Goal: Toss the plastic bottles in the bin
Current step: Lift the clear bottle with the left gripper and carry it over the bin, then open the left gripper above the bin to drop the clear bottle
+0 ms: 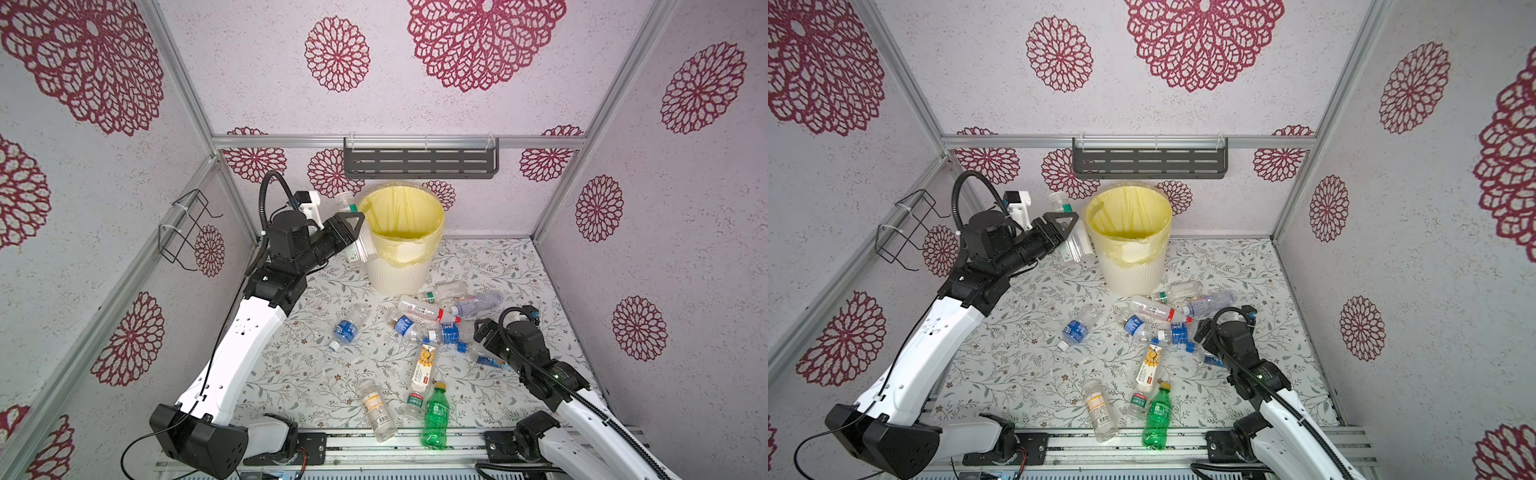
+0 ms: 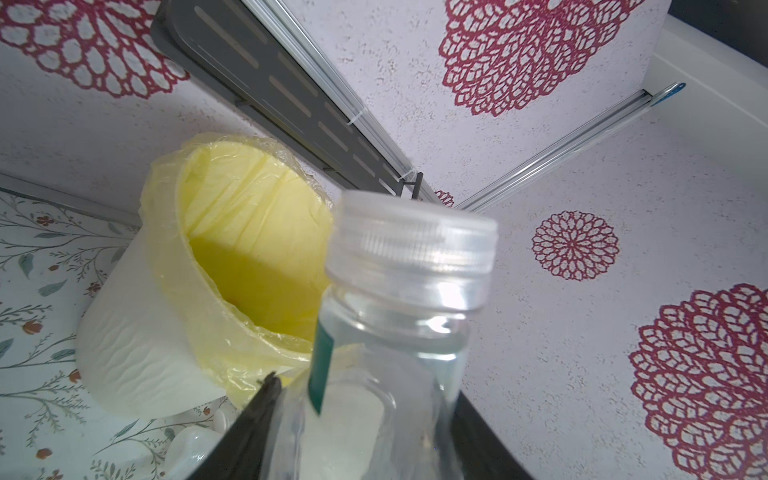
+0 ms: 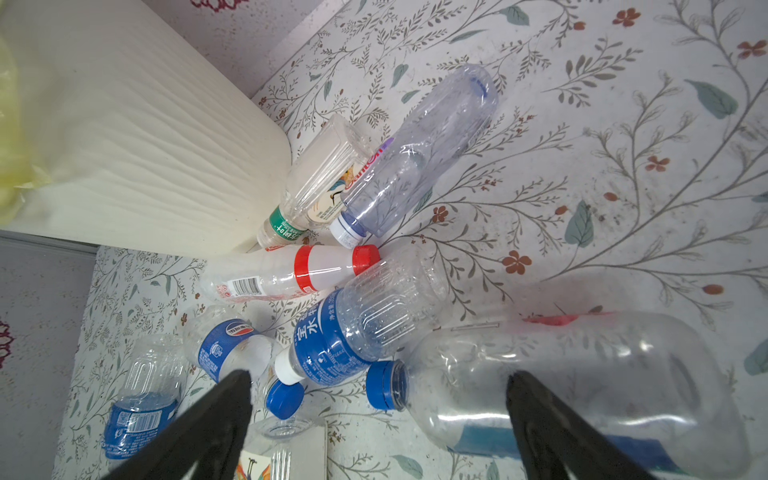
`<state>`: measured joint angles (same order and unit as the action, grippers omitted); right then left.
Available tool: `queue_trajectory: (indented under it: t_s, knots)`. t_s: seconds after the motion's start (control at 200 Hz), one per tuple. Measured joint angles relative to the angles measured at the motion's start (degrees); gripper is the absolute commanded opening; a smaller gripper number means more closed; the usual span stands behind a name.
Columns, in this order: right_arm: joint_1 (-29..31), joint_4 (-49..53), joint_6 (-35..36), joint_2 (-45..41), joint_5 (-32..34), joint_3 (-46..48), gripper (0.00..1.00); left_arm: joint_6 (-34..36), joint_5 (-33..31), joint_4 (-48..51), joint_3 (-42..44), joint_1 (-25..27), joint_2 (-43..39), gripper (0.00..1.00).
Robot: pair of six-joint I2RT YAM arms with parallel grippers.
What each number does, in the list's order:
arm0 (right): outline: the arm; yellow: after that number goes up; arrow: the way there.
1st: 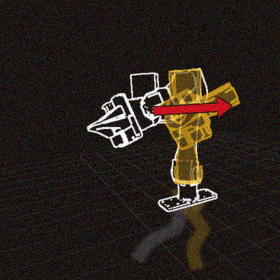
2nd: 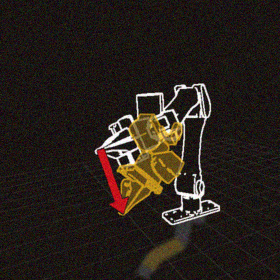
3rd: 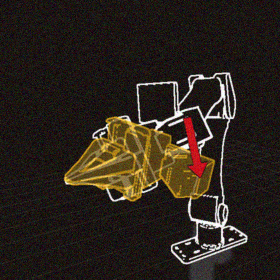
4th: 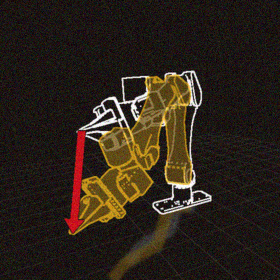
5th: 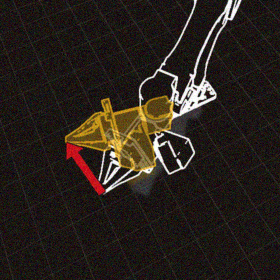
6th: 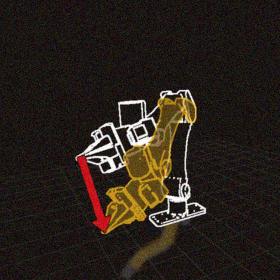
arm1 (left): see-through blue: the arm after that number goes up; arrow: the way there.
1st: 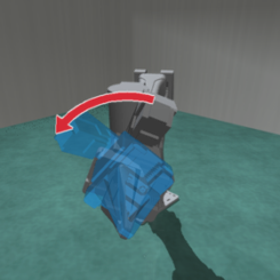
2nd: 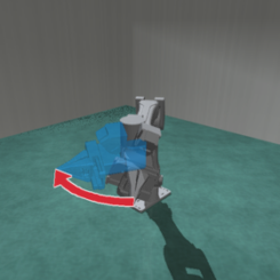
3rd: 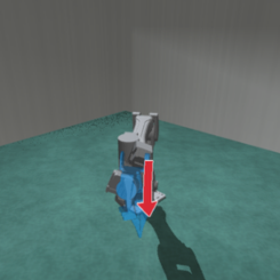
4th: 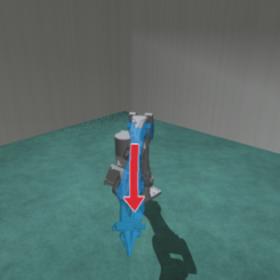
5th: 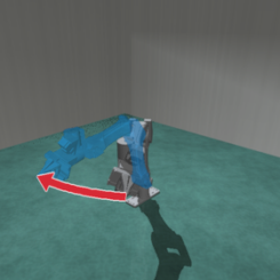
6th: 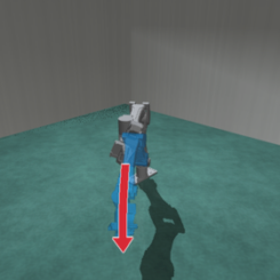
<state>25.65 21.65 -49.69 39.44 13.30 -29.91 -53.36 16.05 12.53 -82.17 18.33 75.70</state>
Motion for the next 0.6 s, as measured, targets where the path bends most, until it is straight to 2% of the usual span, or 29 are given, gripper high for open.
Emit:
queue_trajectory:
  t_s: [0.145, 0.301, 0.361, 0.381, 0.416, 0.436, 0.526, 0.601]
  knots:
    - [0.0, 0.4, -0.1, -0.7, 0.0, 0.0, 0.99, -0.7, 0.5, -0.7, -2.1, 0.0, 2.6, 0.43]
    - [0.0, 0.7, -0.6, -1.0, -0.1, 0.0, 0.99, -1.5, 1.1, -2.0, -13.8, 0.0, 12.5, 0.47]
    - [0.0, 1.0, -1.0, -1.0, -0.1, 0.0, 0.99, -2.2, 1.4, -2.4, -21.0, 0.0, 18.3, 0.56]
    - [0.0, 1.0, -1.0, -1.1, -0.1, 0.0, 0.99, -2.3, 1.5, -2.6, -23.5, 0.0, 20.2, 0.63]
    - [0.0, 1.2, -1.2, -1.2, -0.2, 0.0, 0.99, -2.1, 1.4, -2.1, -29.0, 0.1, 24.2, 0.89]
    - [0.0, 1.3, -1.4, -1.4, -0.2, 0.0, 0.99, -1.4, 1.0, -0.9, -32.4, 0.4, 26.4, 0.99]
    - [0.0, 1.9, -2.1, -2.1, -0.4, 0.0, 0.99, 0.4, -2.8, 5.2, -46.8, 1.5, 35.8, 0.97]
    - [0.0, 2.9, -2.6, -2.6, -0.9, -0.3, 0.99, 1.0, -3.2, 8.5, -53.1, 2.2, 40.1, 0.97]
